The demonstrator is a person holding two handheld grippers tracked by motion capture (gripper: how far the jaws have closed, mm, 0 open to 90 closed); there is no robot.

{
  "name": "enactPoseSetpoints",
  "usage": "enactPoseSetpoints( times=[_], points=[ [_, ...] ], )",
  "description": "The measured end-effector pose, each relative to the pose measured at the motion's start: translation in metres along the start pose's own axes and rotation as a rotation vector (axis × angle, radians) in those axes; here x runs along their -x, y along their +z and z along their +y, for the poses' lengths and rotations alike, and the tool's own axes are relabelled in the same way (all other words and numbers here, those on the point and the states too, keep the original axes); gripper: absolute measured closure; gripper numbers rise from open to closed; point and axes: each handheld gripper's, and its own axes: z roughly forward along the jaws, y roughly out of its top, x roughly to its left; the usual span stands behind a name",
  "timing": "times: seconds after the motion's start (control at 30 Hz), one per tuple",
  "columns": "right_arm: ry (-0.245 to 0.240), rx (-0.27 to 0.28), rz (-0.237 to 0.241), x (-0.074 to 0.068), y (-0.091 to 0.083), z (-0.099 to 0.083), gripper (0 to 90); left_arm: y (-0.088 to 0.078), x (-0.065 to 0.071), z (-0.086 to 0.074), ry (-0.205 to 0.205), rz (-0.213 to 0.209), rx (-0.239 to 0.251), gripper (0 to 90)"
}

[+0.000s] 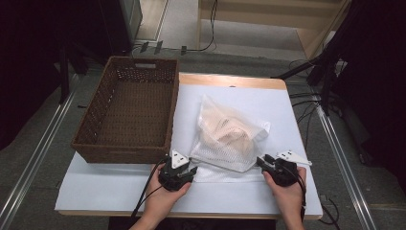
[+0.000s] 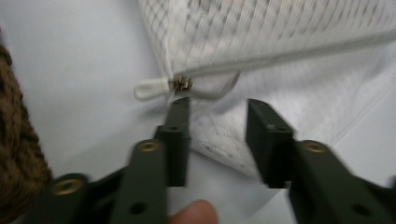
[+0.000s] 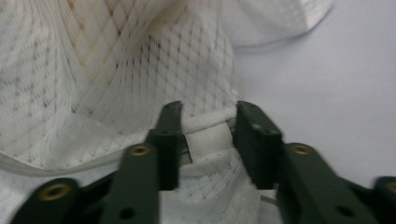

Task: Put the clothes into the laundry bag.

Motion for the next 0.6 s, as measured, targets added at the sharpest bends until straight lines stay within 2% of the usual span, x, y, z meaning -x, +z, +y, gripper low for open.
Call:
enactPoseSetpoints(
  times=[0.07,0.17,0.2,0.27,0.37,0.47,0.53,0.6],
  points=[
    [-0.018,-0.027,-0.028,-0.002,0.001,0.001,76.3,-0.003,-0.004,-0.003,0.01,-0.006,-0.002,78.9],
    [-0.007,-0.033,-0.053,-0.001,-0.002,-0.001,79.6,-0.007,-0.009,-0.008,0.0,-0.046,0.018,78.0],
    [-0.001,-0.029,-0.051,0.0,-0.003,-0.002,79.5,-0.008,-0.01,-0.01,-0.003,-0.052,0.029,74.3],
    [-0.003,-0.02,-0.045,0.0,-0.005,-0.004,77.2,-0.014,-0.013,-0.014,-0.011,-0.05,0.057,59.6],
    [-0.016,0.022,0.002,0.0,-0.013,-0.009,68.6,-0.022,-0.021,-0.019,-0.02,-0.05,0.085,49.4],
    [-0.021,0.059,-0.012,0.003,-0.025,-0.013,53.1,-0.03,-0.029,-0.024,-0.046,-0.061,0.115,39.6],
    [-0.002,0.069,-0.014,0.008,-0.032,-0.016,42.7,-0.033,-0.032,-0.027,-0.045,-0.068,0.13,32.8],
    [0.023,0.077,0.011,0.014,-0.039,-0.017,34.7,-0.036,-0.034,-0.028,-0.035,-0.079,0.129,27.2]
  ],
)
